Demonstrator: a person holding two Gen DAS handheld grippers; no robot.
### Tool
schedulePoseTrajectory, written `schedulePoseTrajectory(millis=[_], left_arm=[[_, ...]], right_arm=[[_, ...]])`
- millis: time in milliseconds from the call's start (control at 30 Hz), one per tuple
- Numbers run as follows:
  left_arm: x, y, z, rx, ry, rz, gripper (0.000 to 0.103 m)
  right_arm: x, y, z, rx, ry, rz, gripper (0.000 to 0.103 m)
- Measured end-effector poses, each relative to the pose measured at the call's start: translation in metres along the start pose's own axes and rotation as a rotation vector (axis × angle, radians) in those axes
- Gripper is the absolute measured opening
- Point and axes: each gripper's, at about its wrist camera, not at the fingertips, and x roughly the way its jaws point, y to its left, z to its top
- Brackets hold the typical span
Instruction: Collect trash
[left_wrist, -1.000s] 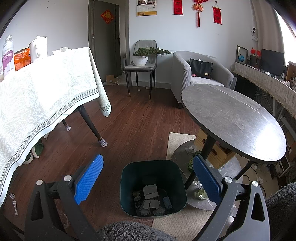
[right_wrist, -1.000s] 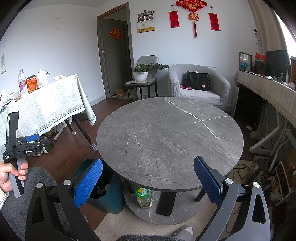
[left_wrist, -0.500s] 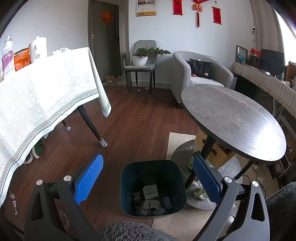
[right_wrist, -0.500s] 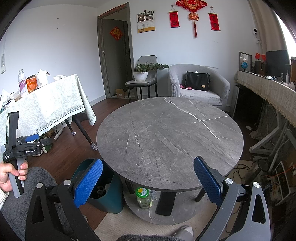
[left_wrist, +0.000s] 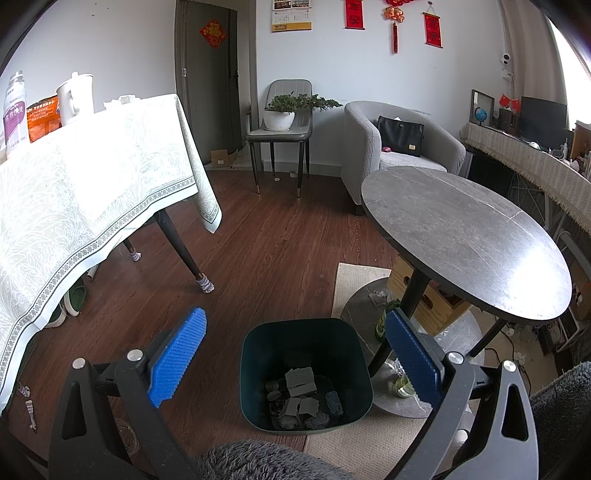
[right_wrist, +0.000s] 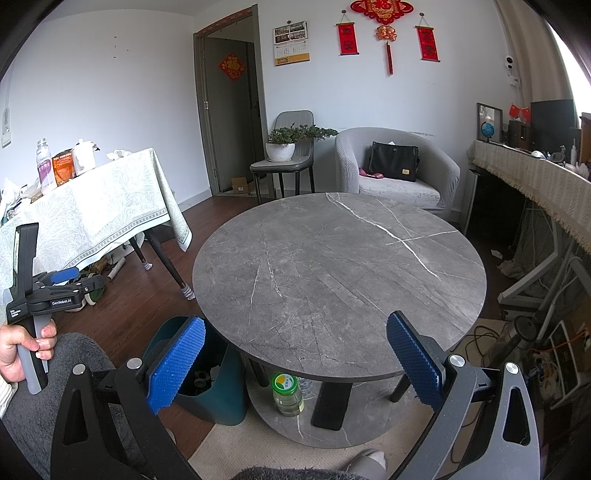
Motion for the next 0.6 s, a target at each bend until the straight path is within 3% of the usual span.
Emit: schedulePoseTrajectory(millis=[600], left_arm=[[0.0013, 0.0016, -0.0029, 0.001, 0.005, 0.003, 0.100]], right_arm=[[-0.0001, 0.0002, -0.0001, 0.000, 0.000, 0.000, 0.100]])
